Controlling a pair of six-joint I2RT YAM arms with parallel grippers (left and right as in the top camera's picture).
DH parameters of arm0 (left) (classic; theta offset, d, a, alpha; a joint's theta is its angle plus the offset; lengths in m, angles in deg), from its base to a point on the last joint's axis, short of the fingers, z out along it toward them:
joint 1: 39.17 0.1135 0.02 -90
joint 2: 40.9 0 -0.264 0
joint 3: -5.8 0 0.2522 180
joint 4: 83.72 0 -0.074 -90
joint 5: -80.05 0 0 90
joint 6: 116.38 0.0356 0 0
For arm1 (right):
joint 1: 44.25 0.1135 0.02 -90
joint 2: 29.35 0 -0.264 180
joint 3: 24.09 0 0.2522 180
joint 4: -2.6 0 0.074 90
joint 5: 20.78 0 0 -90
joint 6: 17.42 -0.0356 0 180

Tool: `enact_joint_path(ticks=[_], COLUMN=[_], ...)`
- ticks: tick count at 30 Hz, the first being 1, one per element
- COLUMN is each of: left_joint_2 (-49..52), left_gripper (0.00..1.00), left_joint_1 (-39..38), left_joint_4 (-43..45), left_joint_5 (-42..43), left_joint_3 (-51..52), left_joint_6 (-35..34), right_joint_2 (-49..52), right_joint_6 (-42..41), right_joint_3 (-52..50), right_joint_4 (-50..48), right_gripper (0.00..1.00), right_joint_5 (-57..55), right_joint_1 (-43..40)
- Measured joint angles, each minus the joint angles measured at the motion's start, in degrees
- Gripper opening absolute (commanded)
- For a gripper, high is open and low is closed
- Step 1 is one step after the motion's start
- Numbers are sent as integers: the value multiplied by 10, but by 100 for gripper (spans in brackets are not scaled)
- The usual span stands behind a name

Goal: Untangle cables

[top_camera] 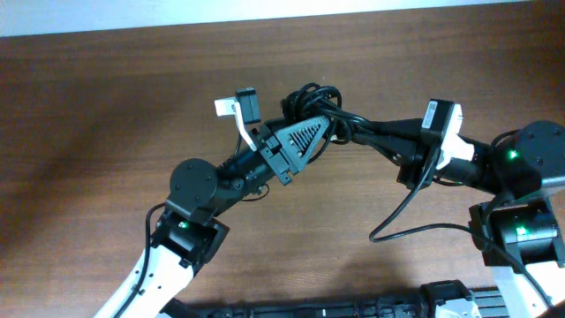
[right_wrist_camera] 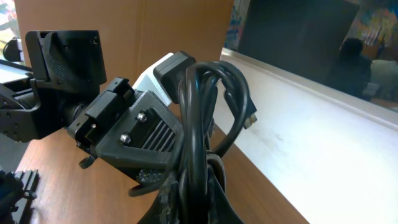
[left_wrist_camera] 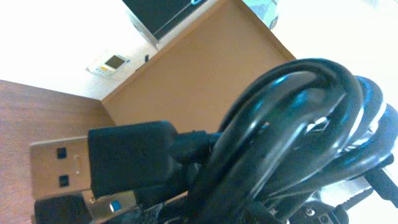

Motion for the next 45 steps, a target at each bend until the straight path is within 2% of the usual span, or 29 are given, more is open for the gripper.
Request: enact_joint_path(ticks=[1,3,5,6,7,8,10,13,14,15,16,17,19,21,23,26,31,33,34,38,40,45], left_joint_2=[0,0,0,0,0,0,3,-9,-13,-14,-17,-21,-36,-50,-63,-67,-67,-66,-67,-68,-69,-76], left_gripper=[18,0,0,0,0,0,0,0,0,0,0,0,0,0,0,0,0,0,0,0,0,0], left_joint_1=[0,-1,-2,-2,-2,-2,0,3,3,3,3,3,3,3,2,2,2,2,2,2,-1,-14], left_joint_4=[-5,-10,-9,-9,-9,-11,-35,-113,-145,-164,-175,-172,-168,-167,-166,-163,-159,-135,-129,-128,-149,-225], left_joint_5=[-8,-17,-18,-17,-14,-4,20,21,8,-4,-18,-19,-16,-29,-38,-19,19,46,56,57,30,-99], left_joint_3=[0,0,0,0,0,0,0,-2,-2,-1,-1,-1,0,0,0,0,0,0,0,0,0,-4], left_joint_6=[0,6,40,68,103,164,269,443,488,518,549,558,564,556,551,551,550,549,548,538,515,357], right_joint_2=[0,1,2,2,2,2,-3,-4,-7,-15,-22,-26,-35,-46,-64,-72,-71,-71,-71,-72,-70,-62], right_joint_6=[-2,-28,-33,-37,-43,-44,-47,-42,-42,-28,-15,-5,25,76,138,170,179,181,182,182,182,168], right_joint_3=[0,0,0,0,0,0,3,3,3,3,4,4,4,5,5,5,5,5,5,5,5,3], right_joint_4=[2,5,7,9,17,24,77,113,118,135,151,164,194,242,263,263,254,249,249,248,248,236], right_gripper=[4,4,4,20,33,41,52,52,47,46,50,50,64,68,64,63,42,21,4,4,4,4], right_joint_5=[1,4,4,4,-2,-16,-87,-122,-127,-134,-139,-140,-142,-141,-131,-101,-50,-48,-47,-41,-42,-51], right_joint_1=[0,0,0,0,0,0,0,0,0,0,0,0,0,0,0,0,0,0,0,0,0,0])
